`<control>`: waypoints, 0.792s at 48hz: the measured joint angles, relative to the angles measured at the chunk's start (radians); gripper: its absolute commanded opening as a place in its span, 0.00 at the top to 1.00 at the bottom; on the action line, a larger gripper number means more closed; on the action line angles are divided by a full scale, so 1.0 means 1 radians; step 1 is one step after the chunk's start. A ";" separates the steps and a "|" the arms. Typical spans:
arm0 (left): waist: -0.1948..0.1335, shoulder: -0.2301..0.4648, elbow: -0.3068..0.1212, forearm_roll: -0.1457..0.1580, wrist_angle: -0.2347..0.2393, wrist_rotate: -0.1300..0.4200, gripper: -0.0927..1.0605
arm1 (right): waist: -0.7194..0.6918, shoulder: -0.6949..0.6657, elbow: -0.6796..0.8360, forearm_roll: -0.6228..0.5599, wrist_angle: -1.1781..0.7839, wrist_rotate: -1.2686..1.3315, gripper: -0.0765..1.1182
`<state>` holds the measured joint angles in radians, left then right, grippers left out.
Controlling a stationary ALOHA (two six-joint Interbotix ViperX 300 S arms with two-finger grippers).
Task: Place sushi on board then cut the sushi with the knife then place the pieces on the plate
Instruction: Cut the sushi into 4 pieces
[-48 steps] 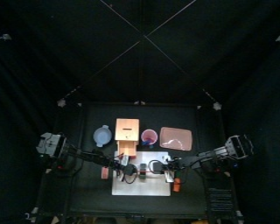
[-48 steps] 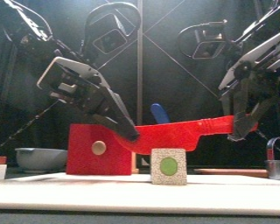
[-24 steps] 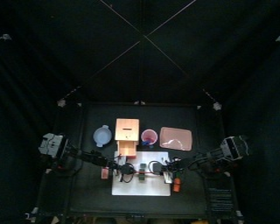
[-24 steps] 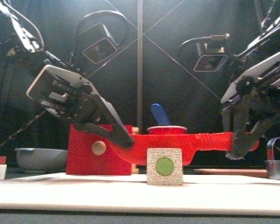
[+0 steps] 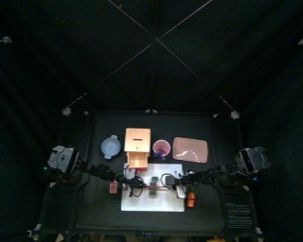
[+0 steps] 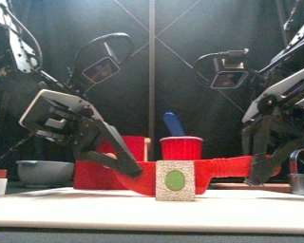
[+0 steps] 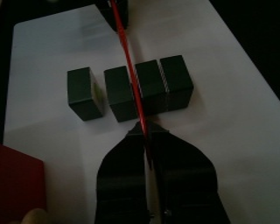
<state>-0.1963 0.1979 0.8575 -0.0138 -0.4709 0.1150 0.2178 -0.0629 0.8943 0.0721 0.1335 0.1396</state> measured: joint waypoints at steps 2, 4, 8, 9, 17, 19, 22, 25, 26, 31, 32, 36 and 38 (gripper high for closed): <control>-0.002 -0.015 0.000 0.000 0.002 0.009 0.66 | 0.000 -0.017 -0.005 -0.002 0.011 0.000 0.61; -0.003 -0.035 0.002 -0.002 0.005 0.026 0.66 | 0.002 -0.034 -0.006 0.000 0.023 0.000 0.61; -0.009 -0.074 0.006 -0.006 0.009 0.063 0.66 | 0.003 -0.077 -0.011 -0.006 0.040 -0.002 0.61; -0.011 -0.086 0.009 -0.006 0.009 0.071 0.66 | 0.003 -0.089 -0.011 -0.008 0.046 -0.002 0.61; -0.035 -0.123 0.014 -0.018 0.012 0.092 0.66 | 0.017 -0.141 -0.017 -0.009 0.060 0.000 0.61; -0.046 -0.120 0.009 -0.029 0.011 0.092 0.66 | 0.031 -0.141 -0.018 0.002 0.060 0.000 0.61; -0.061 -0.112 0.005 -0.041 0.011 0.092 0.66 | 0.043 -0.137 -0.020 0.032 0.058 0.002 0.61; -0.067 -0.100 -0.002 -0.057 0.011 0.094 0.66 | 0.046 -0.127 -0.020 0.066 0.058 0.002 0.61; -0.067 -0.097 -0.002 -0.058 0.011 0.095 0.66 | 0.048 -0.126 -0.020 0.072 0.057 0.000 0.61; -0.069 -0.084 -0.005 -0.063 0.011 0.095 0.66 | 0.049 -0.117 -0.018 0.078 0.057 0.000 0.61; -0.069 -0.081 -0.006 -0.063 0.011 0.095 0.66 | 0.049 -0.114 -0.018 0.080 0.057 0.000 0.61; -0.069 -0.074 -0.006 -0.064 0.011 0.095 0.66 | 0.051 -0.104 -0.021 0.081 0.057 0.000 0.61; -0.069 -0.071 -0.006 -0.063 0.011 0.095 0.66 | 0.052 -0.100 -0.023 0.084 0.057 0.000 0.61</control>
<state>-0.2654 0.1273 0.8514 -0.0767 -0.4602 0.2102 0.2700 -0.1626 0.8713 0.1565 0.1902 0.1396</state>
